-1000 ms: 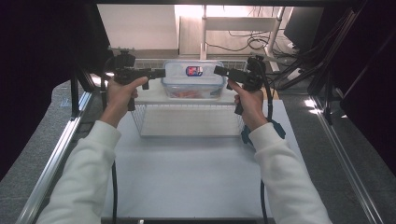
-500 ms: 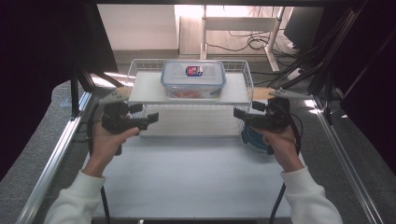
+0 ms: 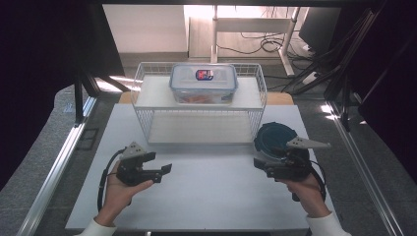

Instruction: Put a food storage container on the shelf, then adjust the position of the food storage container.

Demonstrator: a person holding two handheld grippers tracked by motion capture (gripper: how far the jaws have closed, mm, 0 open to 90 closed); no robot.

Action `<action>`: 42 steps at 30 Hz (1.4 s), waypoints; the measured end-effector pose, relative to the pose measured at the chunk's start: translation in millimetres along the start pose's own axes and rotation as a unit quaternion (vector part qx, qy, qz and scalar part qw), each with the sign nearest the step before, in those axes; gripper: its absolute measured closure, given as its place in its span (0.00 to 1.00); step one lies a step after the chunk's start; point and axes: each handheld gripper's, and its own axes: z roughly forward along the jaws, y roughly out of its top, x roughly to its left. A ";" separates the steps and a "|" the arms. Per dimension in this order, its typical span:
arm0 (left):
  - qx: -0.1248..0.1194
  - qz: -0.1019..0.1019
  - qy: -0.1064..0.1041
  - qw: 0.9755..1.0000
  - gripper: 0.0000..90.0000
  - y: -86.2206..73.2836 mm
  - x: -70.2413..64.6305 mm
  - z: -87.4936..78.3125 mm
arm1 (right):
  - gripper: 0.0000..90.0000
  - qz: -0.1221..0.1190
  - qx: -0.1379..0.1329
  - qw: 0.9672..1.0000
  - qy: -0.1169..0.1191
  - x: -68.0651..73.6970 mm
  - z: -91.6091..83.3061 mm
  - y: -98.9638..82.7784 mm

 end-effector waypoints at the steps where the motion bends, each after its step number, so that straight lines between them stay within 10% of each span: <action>1: 0.000 0.000 0.000 1.000 0.27 0.0 0.0 0.0 | 0.16 0.000 0.003 1.000 -0.001 -0.3 0.8 -4.3; 9: 0.022 -0.012 0.009 1.000 0.28 -29.6 -0.4 9.6 | 0.21 0.016 0.038 0.999 0.006 -3.2 14.6 -33.8; 28: 0.021 -0.022 0.007 1.000 0.29 -32.7 4.0 6.3 | 0.33 0.022 0.046 0.998 0.021 -10.3 12.2 -30.7; 42: 0.034 -0.021 -0.001 0.999 0.28 -33.3 3.3 10.7 | 0.59 0.006 0.074 0.996 -0.056 -42.8 11.5 30.5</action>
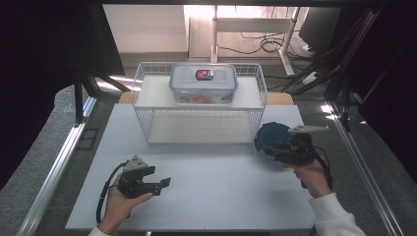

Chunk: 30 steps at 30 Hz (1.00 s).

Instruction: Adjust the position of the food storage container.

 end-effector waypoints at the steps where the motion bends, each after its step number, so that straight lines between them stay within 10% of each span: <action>1: 0.001 0.000 0.001 1.000 0.28 -0.1 0.0 0.2 | 0.64 0.004 0.009 1.000 -0.013 -9.6 4.3 13.6; 14: 0.006 0.000 0.003 1.000 0.28 -0.5 1.3 2.5 | 0.96 0.046 0.073 0.994 -0.064 -66.2 54.9 60.3; 30: 0.011 0.001 0.009 1.000 0.28 -1.4 4.7 3.7 | 0.99 0.108 0.091 0.986 -0.090 -109.3 109.0 71.3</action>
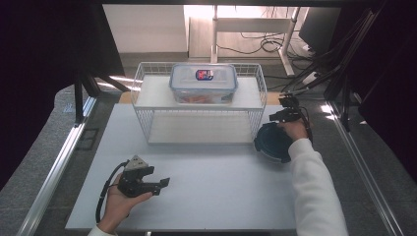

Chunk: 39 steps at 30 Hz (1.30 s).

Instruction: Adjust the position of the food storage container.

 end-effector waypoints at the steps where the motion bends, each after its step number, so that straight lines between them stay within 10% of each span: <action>1: 0.000 0.001 0.000 1.000 0.28 -0.1 0.1 0.0 | 0.99 -0.002 0.004 1.000 -0.001 -1.4 2.2 0.0; 18: 0.003 -0.014 -0.027 1.000 0.28 -0.4 0.5 3.3 | 0.99 -0.021 0.040 0.999 -0.003 2.3 1.6 -5.5; 39: 0.006 -0.022 -0.031 0.999 0.28 0.0 2.3 1.9 | 0.99 -0.042 0.017 0.999 0.016 16.4 -39.1 -74.0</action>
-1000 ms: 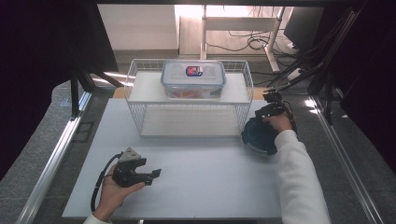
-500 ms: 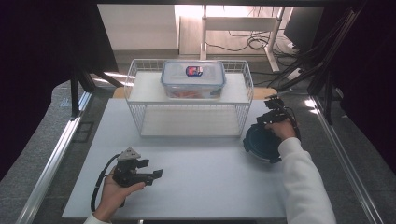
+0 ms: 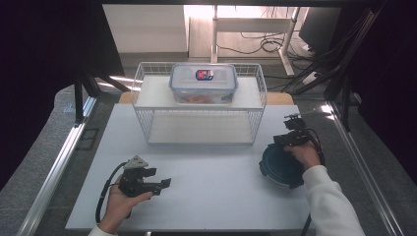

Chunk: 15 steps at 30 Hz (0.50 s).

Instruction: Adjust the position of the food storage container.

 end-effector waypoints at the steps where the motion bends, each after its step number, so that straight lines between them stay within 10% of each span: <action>1: 0.000 0.000 -0.001 1.000 0.28 0.0 0.4 0.6 | 0.99 0.000 0.000 1.000 0.000 0.0 0.0 0.0; 15: 0.003 -0.003 0.004 1.000 0.28 0.6 5.3 1.8 | 0.99 0.026 -0.067 0.997 -0.016 -29.8 -65.7 -32.2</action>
